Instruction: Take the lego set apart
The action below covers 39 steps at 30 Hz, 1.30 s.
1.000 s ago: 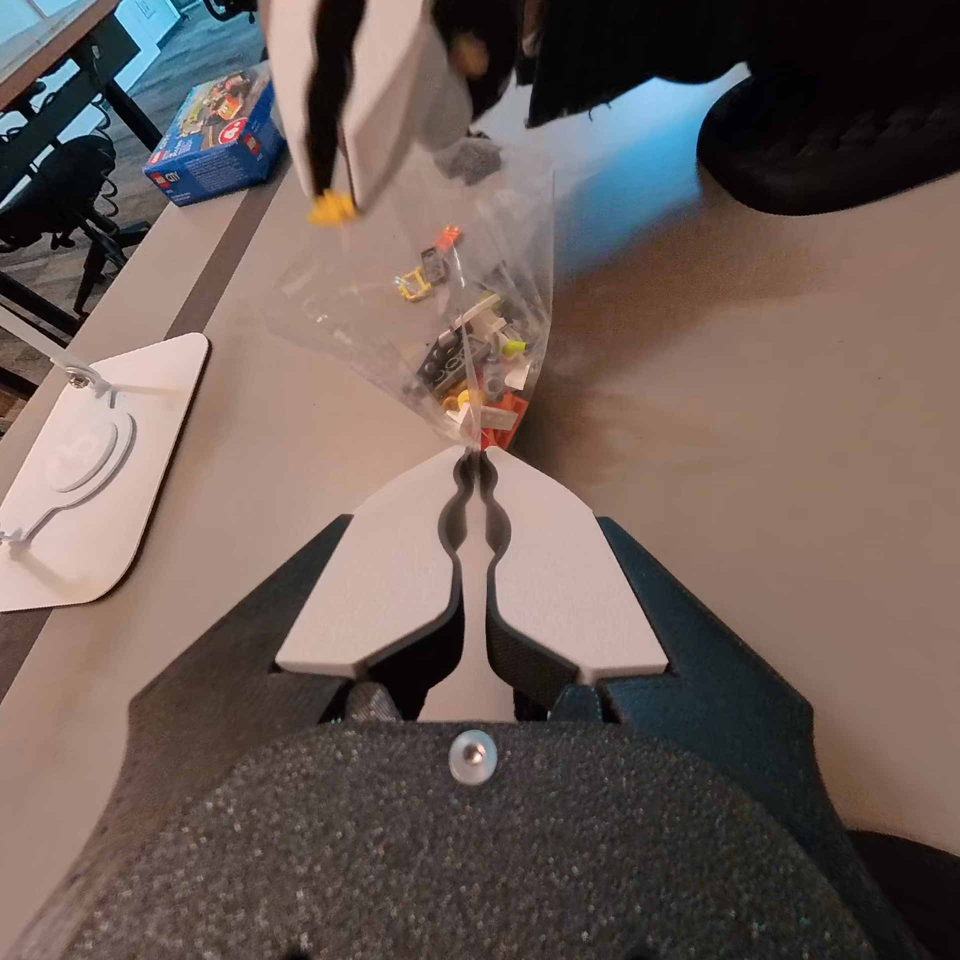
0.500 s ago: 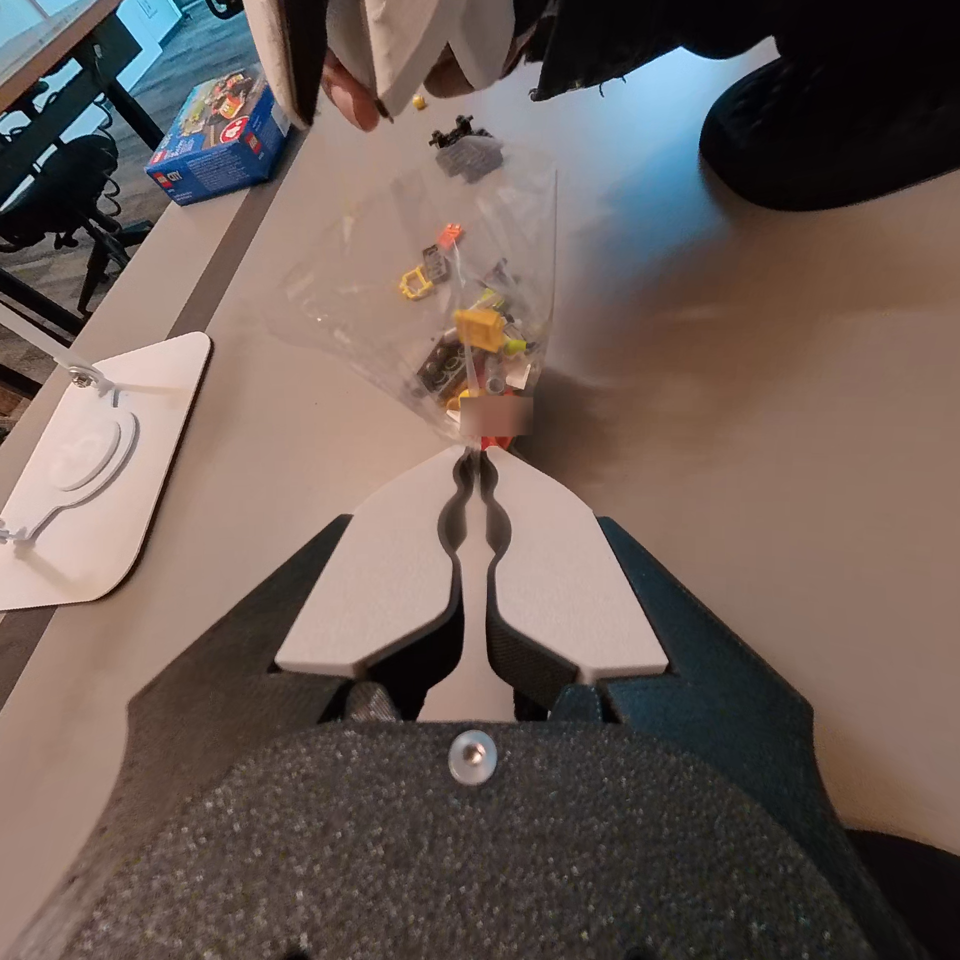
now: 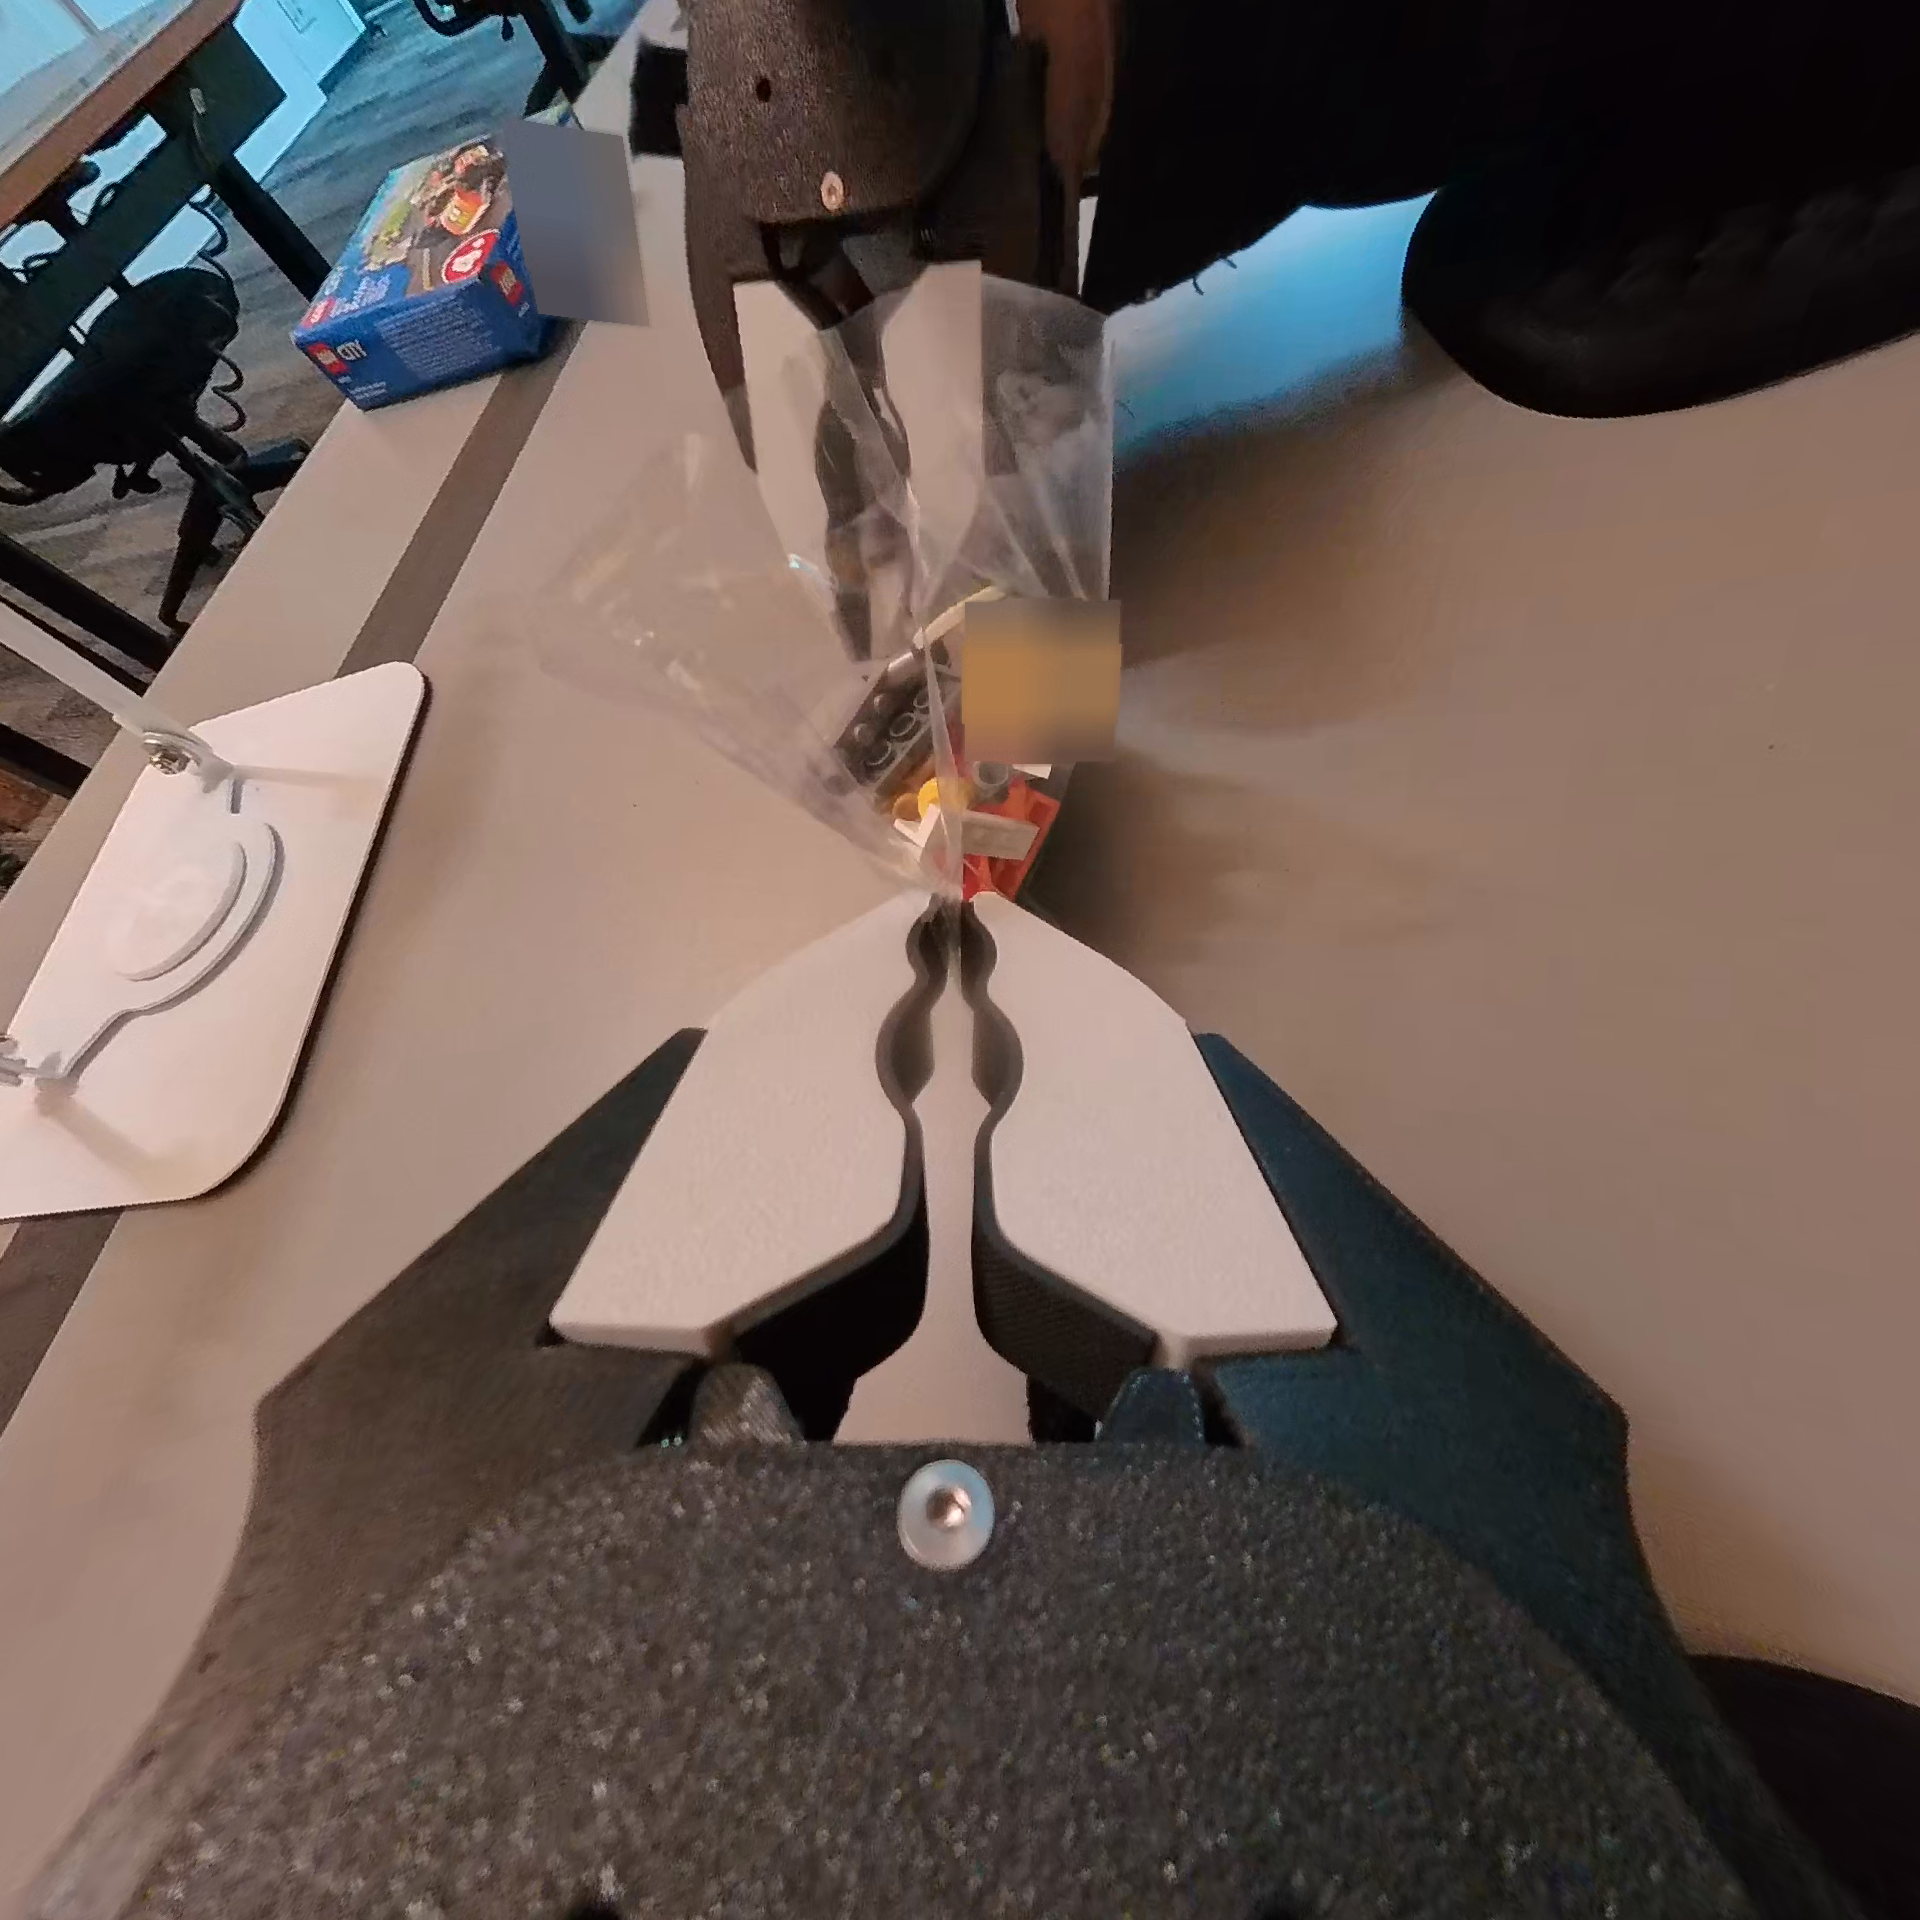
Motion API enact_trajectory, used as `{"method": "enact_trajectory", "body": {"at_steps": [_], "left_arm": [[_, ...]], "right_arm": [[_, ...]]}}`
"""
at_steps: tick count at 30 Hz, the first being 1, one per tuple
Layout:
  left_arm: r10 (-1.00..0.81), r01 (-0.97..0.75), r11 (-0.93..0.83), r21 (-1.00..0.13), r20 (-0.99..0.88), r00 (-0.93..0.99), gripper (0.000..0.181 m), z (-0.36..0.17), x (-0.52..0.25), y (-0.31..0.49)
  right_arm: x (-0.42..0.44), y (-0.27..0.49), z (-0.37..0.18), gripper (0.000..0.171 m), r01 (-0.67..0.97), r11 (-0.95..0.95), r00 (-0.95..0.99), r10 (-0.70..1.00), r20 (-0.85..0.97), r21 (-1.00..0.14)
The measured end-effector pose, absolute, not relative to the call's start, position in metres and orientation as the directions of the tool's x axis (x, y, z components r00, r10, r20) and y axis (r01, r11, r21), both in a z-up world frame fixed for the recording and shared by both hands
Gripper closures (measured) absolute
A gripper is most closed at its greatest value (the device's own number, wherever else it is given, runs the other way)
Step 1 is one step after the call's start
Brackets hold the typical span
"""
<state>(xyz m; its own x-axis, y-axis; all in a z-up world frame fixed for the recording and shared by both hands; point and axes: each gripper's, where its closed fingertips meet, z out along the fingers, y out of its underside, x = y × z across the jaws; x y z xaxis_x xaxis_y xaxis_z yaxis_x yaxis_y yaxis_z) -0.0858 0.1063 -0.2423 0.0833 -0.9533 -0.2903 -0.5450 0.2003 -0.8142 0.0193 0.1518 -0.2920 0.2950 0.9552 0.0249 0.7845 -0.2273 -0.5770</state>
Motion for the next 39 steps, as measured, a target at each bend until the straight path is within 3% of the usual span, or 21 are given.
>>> {"method": "enact_trajectory", "body": {"at_steps": [3,6,13,25,39], "left_arm": [[-0.953,-0.545,0.200,-0.814,-0.290,0.083,0.180,-0.242,-0.086,0.106],[-0.953,-0.544,0.200,-0.815,-0.290,0.084,0.180,-0.242,-0.086,0.106],[-0.953,-0.545,0.200,-0.814,-0.290,0.084,0.180,-0.242,-0.086,0.106],[-0.953,-0.548,0.202,-0.812,-0.292,0.083,0.180,-0.243,-0.086,0.106],[-0.953,-0.547,0.201,-0.813,-0.292,0.085,0.180,-0.243,-0.086,0.106]], "right_arm": [[0.019,0.152,-0.299,0.153,0.791,-0.235,0.297,0.955,0.018,-0.565],[0.020,0.153,-0.303,0.170,0.800,-0.232,0.300,0.953,0.033,-0.553],[0.025,0.157,-0.287,0.170,0.763,-0.237,0.321,0.946,0.034,-0.601],[0.037,0.149,-0.303,0.162,0.818,-0.242,0.291,0.957,0.013,-0.521],[0.034,0.147,-0.304,0.165,0.801,-0.267,0.297,0.954,-0.032,-0.536]]}}
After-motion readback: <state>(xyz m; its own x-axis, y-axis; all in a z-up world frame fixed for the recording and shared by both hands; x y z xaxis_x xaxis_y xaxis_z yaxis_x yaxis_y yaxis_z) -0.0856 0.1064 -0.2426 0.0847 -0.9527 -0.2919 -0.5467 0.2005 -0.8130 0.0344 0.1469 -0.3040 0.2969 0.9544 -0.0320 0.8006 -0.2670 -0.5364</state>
